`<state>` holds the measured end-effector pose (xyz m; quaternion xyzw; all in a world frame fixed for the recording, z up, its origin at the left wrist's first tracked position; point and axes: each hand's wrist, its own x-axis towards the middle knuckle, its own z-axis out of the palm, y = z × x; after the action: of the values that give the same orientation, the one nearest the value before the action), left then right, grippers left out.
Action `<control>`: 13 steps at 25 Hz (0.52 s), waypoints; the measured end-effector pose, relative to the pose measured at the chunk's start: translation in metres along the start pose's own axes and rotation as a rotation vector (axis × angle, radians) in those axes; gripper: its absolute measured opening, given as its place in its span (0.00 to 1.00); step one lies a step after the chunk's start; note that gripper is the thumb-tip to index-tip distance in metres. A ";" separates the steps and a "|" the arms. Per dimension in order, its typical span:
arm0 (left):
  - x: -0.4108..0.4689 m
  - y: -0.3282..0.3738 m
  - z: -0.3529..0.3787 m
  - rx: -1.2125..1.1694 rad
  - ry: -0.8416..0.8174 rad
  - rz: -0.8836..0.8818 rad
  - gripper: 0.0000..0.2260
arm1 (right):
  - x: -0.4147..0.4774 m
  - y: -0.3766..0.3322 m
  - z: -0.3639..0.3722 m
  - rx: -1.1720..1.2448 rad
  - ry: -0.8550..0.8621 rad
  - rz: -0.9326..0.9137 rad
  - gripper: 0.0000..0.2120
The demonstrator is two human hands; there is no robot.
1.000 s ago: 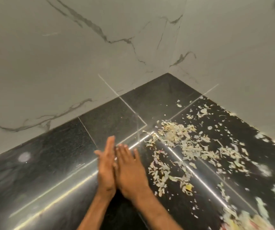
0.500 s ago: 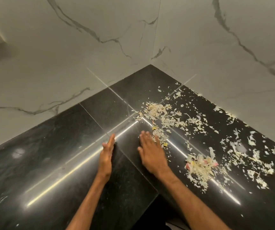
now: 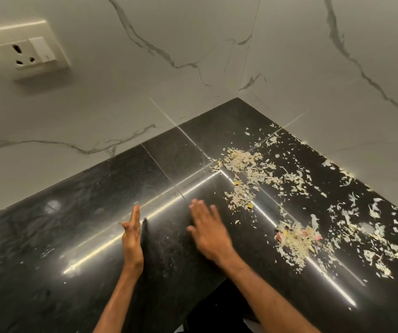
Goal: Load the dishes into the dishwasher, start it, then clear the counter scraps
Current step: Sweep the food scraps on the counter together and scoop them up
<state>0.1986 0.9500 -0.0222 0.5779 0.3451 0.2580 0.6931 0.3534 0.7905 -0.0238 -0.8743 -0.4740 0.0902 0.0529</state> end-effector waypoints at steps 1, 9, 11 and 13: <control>0.001 0.002 0.003 -0.011 0.016 0.015 0.33 | 0.004 -0.033 0.010 0.037 -0.016 -0.152 0.32; 0.020 0.006 -0.015 0.057 0.044 0.029 0.32 | 0.031 -0.048 0.021 0.060 -0.071 -0.061 0.30; 0.023 -0.002 -0.014 0.091 0.015 0.005 0.31 | 0.029 -0.005 0.007 0.031 -0.085 0.094 0.30; 0.025 -0.006 -0.008 0.125 -0.016 -0.009 0.31 | 0.018 0.030 0.000 -0.016 -0.092 0.235 0.30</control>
<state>0.2085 0.9728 -0.0332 0.6204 0.3575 0.2281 0.6597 0.3876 0.7887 -0.0309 -0.9191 -0.3708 0.1322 0.0133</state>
